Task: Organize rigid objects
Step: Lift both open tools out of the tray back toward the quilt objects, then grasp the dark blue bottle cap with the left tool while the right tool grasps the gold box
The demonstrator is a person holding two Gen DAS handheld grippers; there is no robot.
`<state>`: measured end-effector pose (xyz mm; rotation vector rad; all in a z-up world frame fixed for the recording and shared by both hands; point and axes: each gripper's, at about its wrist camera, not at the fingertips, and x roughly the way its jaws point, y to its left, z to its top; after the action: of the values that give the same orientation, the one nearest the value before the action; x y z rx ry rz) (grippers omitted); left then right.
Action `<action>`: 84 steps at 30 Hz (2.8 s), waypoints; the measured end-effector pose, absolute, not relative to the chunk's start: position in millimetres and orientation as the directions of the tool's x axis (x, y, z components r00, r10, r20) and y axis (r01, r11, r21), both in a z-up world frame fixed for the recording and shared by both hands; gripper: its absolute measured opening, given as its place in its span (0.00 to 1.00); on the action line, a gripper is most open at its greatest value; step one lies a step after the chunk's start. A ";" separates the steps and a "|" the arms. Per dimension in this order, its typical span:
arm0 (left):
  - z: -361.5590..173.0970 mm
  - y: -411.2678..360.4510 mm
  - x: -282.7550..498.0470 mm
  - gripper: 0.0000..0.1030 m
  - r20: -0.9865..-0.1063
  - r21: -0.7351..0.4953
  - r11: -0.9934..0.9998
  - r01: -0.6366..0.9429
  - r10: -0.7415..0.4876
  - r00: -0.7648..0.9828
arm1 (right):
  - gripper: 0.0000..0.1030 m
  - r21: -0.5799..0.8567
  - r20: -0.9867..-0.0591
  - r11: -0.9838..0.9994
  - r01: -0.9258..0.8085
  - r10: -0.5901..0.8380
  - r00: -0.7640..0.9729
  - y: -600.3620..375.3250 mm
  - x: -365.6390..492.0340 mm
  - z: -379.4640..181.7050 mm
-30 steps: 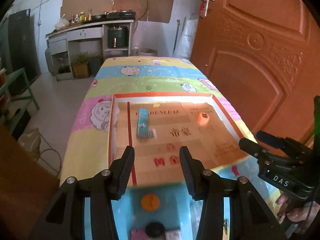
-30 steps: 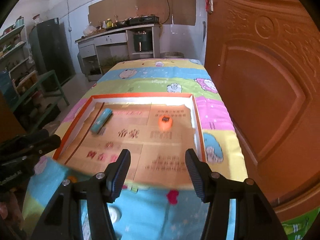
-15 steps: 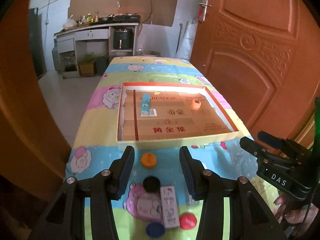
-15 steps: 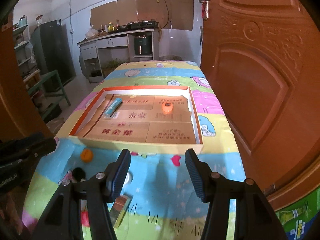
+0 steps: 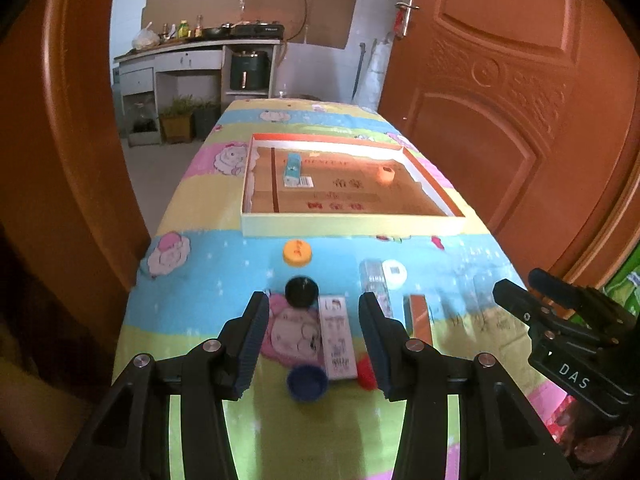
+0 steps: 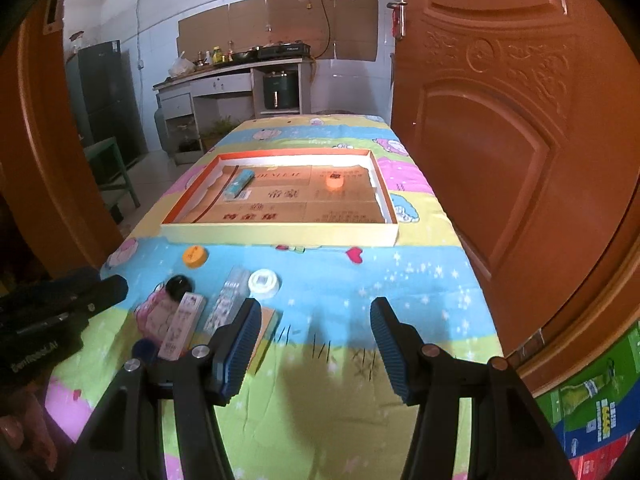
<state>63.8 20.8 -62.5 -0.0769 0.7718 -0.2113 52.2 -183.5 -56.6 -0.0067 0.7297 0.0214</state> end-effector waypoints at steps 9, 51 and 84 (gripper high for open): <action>-79.3 18.6 33.8 0.47 -0.684 -0.116 0.978 0.176 -0.207 0.699 | 0.55 -0.005 -0.665 1.000 -0.026 0.016 0.747 -176.3 25.7 -64.6; -134.8 17.9 51.2 0.47 -0.761 -0.132 0.974 0.182 -0.218 0.612 | 0.55 0.035 -0.746 0.997 -0.065 0.069 0.662 -161.8 43.5 -111.4; -133.0 31.8 60.7 0.29 -0.736 -0.092 0.974 0.209 -0.208 0.644 | 0.18 0.035 -0.780 0.999 -0.031 0.046 0.624 -144.8 96.8 -134.0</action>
<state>60.7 31.8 -133.0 0.0011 0.8376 -0.2376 96.8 -144.8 -134.0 0.0184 0.8962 0.0442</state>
